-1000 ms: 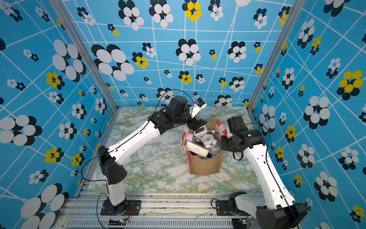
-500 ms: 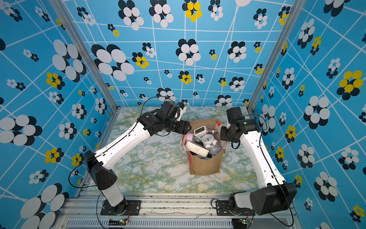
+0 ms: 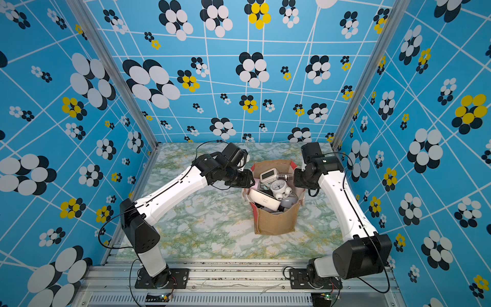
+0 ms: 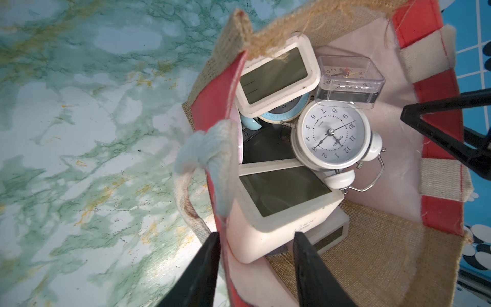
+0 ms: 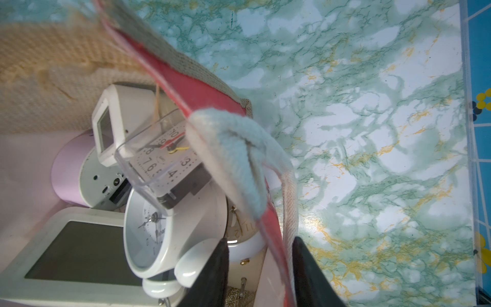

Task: Put the alarm clock into the canvas bag
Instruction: Move the canvas bag to the center of the board.

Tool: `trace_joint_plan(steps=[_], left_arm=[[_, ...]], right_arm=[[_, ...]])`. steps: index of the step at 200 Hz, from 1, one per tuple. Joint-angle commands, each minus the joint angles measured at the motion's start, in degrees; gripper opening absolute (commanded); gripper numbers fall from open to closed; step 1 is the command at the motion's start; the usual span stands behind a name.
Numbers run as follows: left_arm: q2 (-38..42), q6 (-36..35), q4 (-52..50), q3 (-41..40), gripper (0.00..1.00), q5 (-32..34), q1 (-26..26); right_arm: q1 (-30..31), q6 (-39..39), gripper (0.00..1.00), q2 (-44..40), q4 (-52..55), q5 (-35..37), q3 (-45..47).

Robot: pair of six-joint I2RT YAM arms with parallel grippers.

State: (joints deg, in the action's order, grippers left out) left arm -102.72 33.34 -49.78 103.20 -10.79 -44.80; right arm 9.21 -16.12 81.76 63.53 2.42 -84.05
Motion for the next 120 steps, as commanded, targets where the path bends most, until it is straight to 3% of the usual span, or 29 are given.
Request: trace_joint_plan(steps=[1, 38, 70, 120], left_arm=[[-0.6, 1.5, -0.2, -1.7, 0.33, -1.6, -0.1], [-0.7, 2.0, 1.9, -2.4, 0.00, -3.0, 0.2], [1.2, 2.3, 5.4, -2.5, 0.00, -4.1, 2.5], [5.2, 1.5, 6.1, 0.6, 0.00, -7.1, 8.8]], right_arm=[[-0.3, 0.1, 0.33, 0.3, -0.2, -1.5, -1.1], [-0.2, -0.1, 0.01, 0.3, -0.2, -4.3, -1.3], [1.2, -1.6, 0.00, 0.4, -1.4, -8.8, -2.9], [9.3, -6.2, 0.00, 4.5, -5.3, -11.7, -10.4]])
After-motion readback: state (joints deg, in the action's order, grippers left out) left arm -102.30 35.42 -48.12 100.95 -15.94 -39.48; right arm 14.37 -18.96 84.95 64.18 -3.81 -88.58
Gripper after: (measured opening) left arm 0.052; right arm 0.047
